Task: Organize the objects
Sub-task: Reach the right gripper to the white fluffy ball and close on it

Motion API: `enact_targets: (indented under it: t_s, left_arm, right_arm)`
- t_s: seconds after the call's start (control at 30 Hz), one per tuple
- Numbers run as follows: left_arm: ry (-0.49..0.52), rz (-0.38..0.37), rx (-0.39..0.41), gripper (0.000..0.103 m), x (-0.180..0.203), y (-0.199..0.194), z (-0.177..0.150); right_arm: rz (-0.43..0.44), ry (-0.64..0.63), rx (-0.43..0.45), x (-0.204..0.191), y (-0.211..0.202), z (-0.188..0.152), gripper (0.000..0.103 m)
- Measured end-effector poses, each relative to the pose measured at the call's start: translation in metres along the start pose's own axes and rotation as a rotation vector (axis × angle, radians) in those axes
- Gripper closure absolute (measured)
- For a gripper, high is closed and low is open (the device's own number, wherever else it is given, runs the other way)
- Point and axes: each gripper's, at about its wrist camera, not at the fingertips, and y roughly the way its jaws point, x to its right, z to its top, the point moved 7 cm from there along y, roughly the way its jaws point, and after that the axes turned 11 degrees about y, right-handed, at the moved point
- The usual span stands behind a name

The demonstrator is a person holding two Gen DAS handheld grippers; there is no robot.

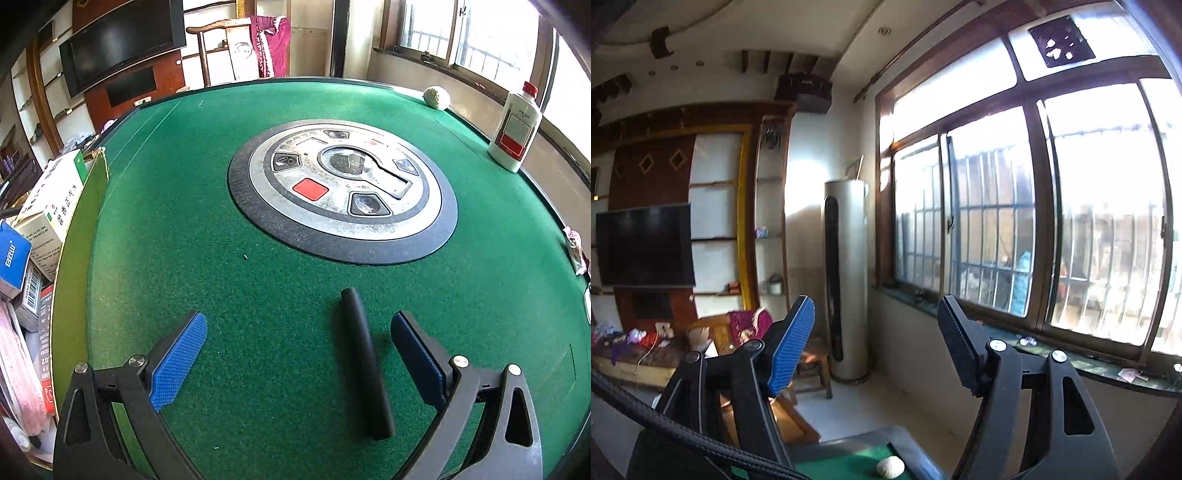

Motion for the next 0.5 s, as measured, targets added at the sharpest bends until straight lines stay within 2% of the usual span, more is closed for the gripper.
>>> enact_targets:
  t_s: [0.13,0.2,0.27,0.4,0.5]
  left_arm:
    - [0.006,0.005,-0.004,0.005,0.001,0.001,0.001]
    - [0.012,0.007,-0.007,0.005,0.002,0.002,0.001]
    - [0.021,0.010,-0.010,0.005,0.003,0.003,0.002]
    - [0.022,0.007,-0.009,0.005,0.004,0.004,0.002]
    - [0.024,0.010,-0.011,0.005,0.004,0.004,0.002]
  right_arm:
    - [-0.039,0.002,-0.173,-0.002,0.095,-0.098,0.029]
    - [-0.081,-0.003,-0.250,0.012,0.144,-0.152,0.029]
    - [-0.086,0.005,-0.320,0.030,0.179,-0.199,0.029]
    - [-0.129,0.006,-0.442,0.068,0.233,-0.280,0.029]
    - [-0.194,0.020,-0.518,0.097,0.261,-0.327,0.029]
